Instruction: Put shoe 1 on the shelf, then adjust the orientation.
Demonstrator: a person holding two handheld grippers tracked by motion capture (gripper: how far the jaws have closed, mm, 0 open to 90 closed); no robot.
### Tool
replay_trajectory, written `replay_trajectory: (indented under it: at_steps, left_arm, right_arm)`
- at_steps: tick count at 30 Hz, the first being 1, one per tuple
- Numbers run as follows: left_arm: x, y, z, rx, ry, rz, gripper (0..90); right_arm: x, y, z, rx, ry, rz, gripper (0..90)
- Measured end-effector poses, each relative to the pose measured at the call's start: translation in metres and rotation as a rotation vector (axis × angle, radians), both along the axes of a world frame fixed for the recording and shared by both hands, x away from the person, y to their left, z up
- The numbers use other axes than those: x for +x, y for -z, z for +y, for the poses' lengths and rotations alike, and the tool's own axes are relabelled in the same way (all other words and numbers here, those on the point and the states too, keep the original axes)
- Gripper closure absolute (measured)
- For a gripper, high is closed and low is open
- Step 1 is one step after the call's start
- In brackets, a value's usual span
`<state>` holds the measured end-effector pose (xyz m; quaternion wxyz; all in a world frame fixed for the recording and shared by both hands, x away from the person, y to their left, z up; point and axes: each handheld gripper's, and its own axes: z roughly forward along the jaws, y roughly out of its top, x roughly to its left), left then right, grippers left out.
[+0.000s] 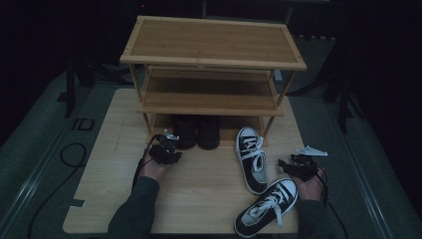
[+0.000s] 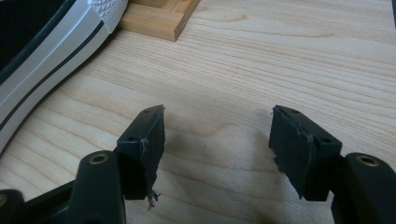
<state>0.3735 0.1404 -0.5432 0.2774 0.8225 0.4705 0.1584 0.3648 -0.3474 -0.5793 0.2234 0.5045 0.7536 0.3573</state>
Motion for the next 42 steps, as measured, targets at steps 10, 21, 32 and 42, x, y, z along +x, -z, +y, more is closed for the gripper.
replay_trajectory:
  at_steps: [10,21,32,42]
  left_arm:
    - [-0.019,0.001,0.034,-0.003,-0.033,-0.041,59.4]
    - [-0.036,0.007,0.056,0.005,-0.045,-0.066,57.2]
    - [-0.043,0.011,0.06,0.007,-0.049,-0.076,56.2]
    - [-0.042,0.013,0.061,0.002,-0.054,-0.07,56.0]
  right_arm:
    - [0.0,0.0,0.0,0.0,-0.001,0.0,35.4]
    - [0.0,0.0,0.0,-0.002,-0.003,0.0,35.4]
    - [0.0,0.0,0.0,-0.004,-0.003,-0.002,35.4]
    - [0.0,0.0,0.0,-0.002,0.001,-0.001,35.4]
